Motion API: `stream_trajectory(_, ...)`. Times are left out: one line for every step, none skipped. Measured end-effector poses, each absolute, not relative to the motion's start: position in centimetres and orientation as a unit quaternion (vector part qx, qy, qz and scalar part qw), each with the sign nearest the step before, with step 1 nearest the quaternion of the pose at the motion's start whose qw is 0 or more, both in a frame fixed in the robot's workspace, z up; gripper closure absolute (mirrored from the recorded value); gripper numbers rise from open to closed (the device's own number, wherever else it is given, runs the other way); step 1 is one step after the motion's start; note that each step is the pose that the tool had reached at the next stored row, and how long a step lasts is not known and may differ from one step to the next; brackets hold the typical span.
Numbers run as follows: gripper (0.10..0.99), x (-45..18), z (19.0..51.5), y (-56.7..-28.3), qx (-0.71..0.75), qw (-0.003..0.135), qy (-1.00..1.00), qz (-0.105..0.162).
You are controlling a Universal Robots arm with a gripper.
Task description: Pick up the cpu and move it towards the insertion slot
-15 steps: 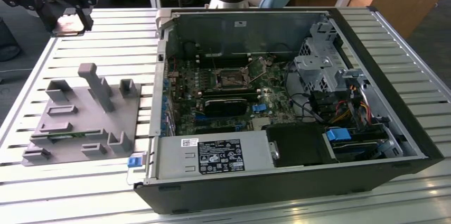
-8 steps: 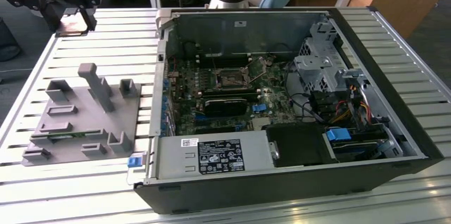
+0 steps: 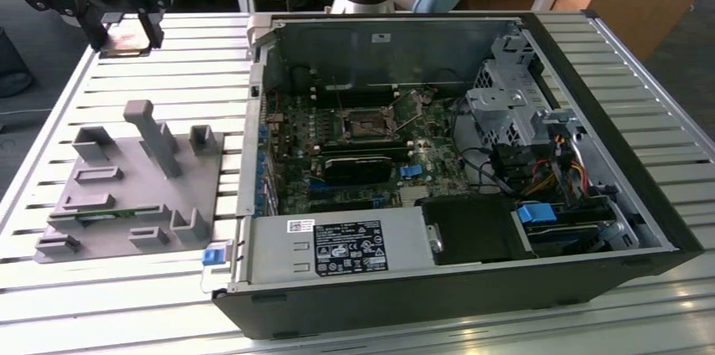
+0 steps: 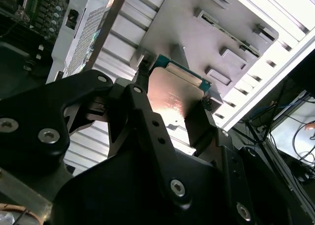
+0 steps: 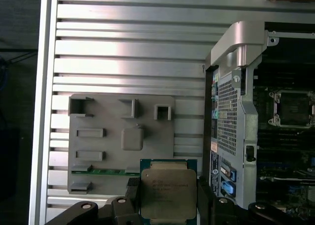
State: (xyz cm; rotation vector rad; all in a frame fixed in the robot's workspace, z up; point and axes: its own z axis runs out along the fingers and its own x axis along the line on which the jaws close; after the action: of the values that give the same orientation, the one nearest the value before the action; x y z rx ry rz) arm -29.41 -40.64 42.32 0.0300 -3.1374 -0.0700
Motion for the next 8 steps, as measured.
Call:
stream_trajectory(0.545, -29.3, 42.3, -40.6, 0.010, 0.002, -1.000, -0.022)
stream_trajectory(0.545, -29.1, 42.3, -40.6, 0.010, 0.002, -1.000, -0.022)
stream_trajectory(0.545, -29.0, 42.3, -40.6, 0.010, 0.002, -1.000, -0.022)
stream_trajectory(0.545, -28.8, 42.3, -40.6, 0.010, 0.002, -1.000, -0.022)
stream_trajectory(0.545, -28.6, 42.3, -40.6, 0.010, 0.002, -1.000, -0.022)
stream_trajectory(0.545, -28.4, 42.3, -40.6, 0.010, 0.002, -1.000, -0.022)
stream_trajectory(0.545, -28.2, 42.3, -40.6, 0.010, 0.002, -1.000, -0.022)
stream_trajectory(0.545, -28.0, 42.3, -40.6, 0.010, 0.002, -1.000, -0.022)
